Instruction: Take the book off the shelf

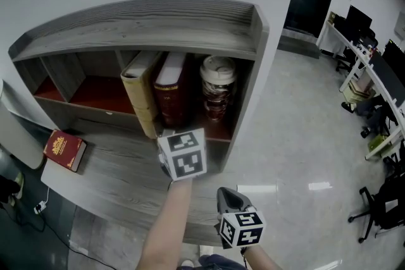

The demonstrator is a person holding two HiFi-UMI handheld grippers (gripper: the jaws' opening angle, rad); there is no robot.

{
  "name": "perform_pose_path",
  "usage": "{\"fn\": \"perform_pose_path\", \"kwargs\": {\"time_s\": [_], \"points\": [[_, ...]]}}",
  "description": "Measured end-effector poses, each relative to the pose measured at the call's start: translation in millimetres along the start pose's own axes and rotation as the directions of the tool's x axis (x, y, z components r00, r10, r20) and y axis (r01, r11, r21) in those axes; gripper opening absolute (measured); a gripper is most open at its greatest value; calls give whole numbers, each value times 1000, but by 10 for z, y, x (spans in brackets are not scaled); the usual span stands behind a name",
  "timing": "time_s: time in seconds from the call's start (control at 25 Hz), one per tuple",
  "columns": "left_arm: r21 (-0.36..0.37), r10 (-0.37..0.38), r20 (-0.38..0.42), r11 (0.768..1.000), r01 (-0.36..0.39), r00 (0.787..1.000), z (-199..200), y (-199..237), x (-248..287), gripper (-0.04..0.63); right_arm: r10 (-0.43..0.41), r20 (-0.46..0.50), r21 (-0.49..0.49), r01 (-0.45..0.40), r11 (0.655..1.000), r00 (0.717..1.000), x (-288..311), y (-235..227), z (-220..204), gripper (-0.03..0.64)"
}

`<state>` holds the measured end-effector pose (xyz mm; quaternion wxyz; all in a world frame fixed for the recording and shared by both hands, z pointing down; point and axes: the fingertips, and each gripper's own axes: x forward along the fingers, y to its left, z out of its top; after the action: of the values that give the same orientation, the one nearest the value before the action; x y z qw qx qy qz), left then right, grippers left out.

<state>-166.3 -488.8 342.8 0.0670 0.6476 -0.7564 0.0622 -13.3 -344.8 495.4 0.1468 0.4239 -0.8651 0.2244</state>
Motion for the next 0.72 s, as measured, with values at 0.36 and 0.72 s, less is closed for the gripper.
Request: {"fn": "perform_pose_path", "kwargs": {"time_s": [0.36, 0.72], "points": [[-9, -24, 11, 1000, 24, 1000, -84, 23, -379, 213, 1, 0, -13, -1, 1000, 1000, -125, 130, -64, 8], [6, -63, 16, 998, 63, 998, -176, 53, -883, 213, 11, 11, -21, -11, 1000, 1000, -257, 363, -141, 8]]}}
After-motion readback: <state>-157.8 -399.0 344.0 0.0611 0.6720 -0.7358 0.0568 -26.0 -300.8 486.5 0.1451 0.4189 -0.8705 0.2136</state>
